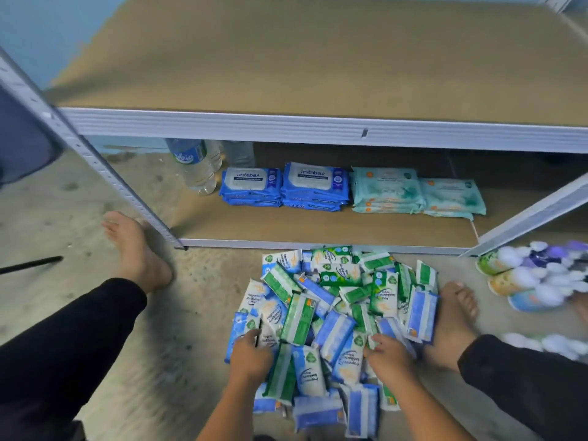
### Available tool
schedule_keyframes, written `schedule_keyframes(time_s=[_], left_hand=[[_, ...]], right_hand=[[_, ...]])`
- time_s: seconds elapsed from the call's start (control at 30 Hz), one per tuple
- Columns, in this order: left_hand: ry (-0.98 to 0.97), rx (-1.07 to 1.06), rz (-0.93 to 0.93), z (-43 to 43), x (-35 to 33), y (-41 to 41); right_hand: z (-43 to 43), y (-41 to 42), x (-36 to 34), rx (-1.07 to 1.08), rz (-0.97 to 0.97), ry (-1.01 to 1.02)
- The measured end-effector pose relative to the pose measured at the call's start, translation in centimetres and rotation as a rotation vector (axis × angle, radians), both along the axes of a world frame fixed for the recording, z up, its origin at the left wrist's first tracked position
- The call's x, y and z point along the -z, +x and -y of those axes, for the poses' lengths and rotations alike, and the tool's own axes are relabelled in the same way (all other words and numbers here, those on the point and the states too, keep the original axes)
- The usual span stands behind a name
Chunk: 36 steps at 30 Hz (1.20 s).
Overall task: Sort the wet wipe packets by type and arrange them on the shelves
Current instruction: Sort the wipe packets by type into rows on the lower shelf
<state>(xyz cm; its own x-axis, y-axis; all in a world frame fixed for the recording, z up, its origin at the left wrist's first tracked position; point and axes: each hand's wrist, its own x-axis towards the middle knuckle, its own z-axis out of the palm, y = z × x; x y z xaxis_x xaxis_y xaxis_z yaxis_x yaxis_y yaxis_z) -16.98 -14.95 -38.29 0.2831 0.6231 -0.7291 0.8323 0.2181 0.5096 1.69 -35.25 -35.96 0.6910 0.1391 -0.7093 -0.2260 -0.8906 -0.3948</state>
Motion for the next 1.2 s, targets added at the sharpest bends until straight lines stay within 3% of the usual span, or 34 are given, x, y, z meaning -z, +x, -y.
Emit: schedule_keyframes(time_s=[0.1, 0.33, 0.6, 0.83, 1.2], left_hand=[[0.039, 0.076, -0.100, 0.9, 1.0, -1.8], [0.101, -0.046, -0.166, -0.5, 1.4, -2.2], [0.094, -0.031, -0.290, -1.8, 4.3, -2.6], [0.113, -0.026, -0.270, -2.4, 4.9, -3.5], [0.161, -0.026, -0.147, -2.1, 0.2, -3.7]], right_hand=[[-0.1, -0.5, 0.1, -0.122, -0.076, -0.059], [-0.9, -1.8, 1.2, -0.224, -0.045, -0.193], [-2.7, -2.2, 2.6, -0.215, -0.019, -0.368], [-2.6, -1.9, 3.2, -0.181, -0.042, -0.330], [-1.8, -0.7, 0.8, -0.124, 0.015, -0.192]])
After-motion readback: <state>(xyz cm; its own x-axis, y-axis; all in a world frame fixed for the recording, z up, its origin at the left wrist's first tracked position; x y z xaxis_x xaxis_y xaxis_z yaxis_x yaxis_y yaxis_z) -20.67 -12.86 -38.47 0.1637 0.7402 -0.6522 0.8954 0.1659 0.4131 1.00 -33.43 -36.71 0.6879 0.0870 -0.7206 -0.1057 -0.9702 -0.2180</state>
